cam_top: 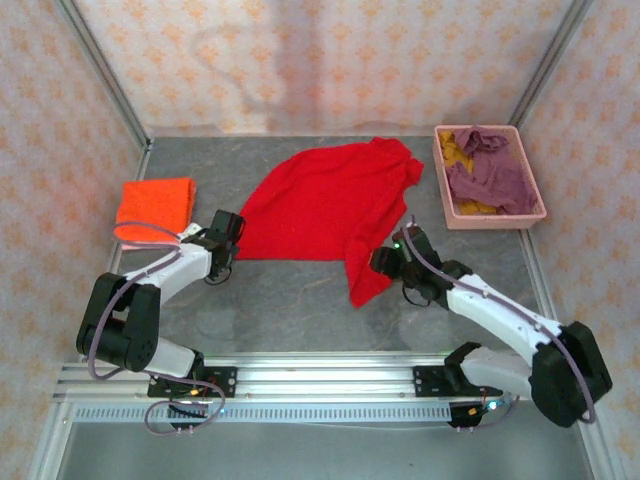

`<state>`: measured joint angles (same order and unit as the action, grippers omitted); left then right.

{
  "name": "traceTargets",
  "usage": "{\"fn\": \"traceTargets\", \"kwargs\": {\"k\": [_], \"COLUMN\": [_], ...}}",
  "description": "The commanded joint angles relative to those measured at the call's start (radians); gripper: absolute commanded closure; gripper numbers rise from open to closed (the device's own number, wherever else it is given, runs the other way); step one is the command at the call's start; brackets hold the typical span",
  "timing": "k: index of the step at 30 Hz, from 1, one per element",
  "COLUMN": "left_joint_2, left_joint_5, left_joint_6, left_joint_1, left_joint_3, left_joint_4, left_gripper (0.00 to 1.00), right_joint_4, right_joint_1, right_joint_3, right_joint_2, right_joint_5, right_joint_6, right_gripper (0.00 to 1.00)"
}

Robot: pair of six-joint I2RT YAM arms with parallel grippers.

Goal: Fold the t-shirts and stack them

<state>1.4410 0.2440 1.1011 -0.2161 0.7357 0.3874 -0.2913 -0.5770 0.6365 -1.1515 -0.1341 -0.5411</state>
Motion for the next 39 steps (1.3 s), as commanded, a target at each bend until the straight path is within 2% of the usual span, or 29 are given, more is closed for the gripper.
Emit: {"fn": "traceTargets", "kwargs": {"k": [1, 6, 13, 17, 19, 23, 27, 31, 38, 39], "left_joint_2": [0.013, 0.000, -0.024, -0.026, -0.028, -0.030, -0.032, -0.031, -0.025, -0.023], "left_joint_5": [0.029, 0.041, 0.058, 0.060, 0.059, 0.062, 0.062, 0.061, 0.041, 0.038], "left_joint_6": [0.018, 0.023, 0.013, 0.013, 0.013, 0.013, 0.009, 0.001, -0.045, -0.049], "left_joint_1": [-0.001, -0.001, -0.001, -0.001, 0.000, -0.001, -0.001, -0.001, -0.002, -0.001], "left_joint_3": [-0.004, -0.010, -0.012, -0.010, -0.010, -0.010, -0.009, -0.001, 0.017, 0.019], "left_joint_4": [0.013, 0.023, 0.046, 0.047, 0.047, 0.047, 0.045, 0.047, 0.060, 0.062], "left_gripper": [1.00, 1.00, 1.00, 1.00, 1.00, 1.00, 1.00, 1.00, 1.00, 1.00], "right_joint_4": [-0.016, 0.035, 0.130, 0.136, 0.162, 0.282, 0.236, 0.100, -0.024, -0.030], "right_joint_1": [-0.081, -0.163, -0.154, -0.137, -0.119, -0.050, 0.039, 0.135, 0.343, 0.360], "right_joint_3": [0.077, 0.145, 0.140, 0.124, 0.086, -0.019, -0.064, -0.082, -0.132, -0.140], "right_joint_2": [-0.125, -0.301, -0.391, -0.332, -0.254, -0.052, 0.111, 0.165, 0.175, 0.169], "right_joint_5": [-0.032, -0.071, -0.108, -0.088, -0.069, -0.148, -0.144, -0.081, -0.067, -0.075], "right_joint_6": [0.047, 0.023, -0.063, -0.069, -0.082, -0.133, -0.191, -0.200, -0.200, -0.196], "right_gripper": [0.40, 0.44, 0.67, 0.99, 1.00, 1.00, 1.00, 1.00, 1.00, 0.91]}}
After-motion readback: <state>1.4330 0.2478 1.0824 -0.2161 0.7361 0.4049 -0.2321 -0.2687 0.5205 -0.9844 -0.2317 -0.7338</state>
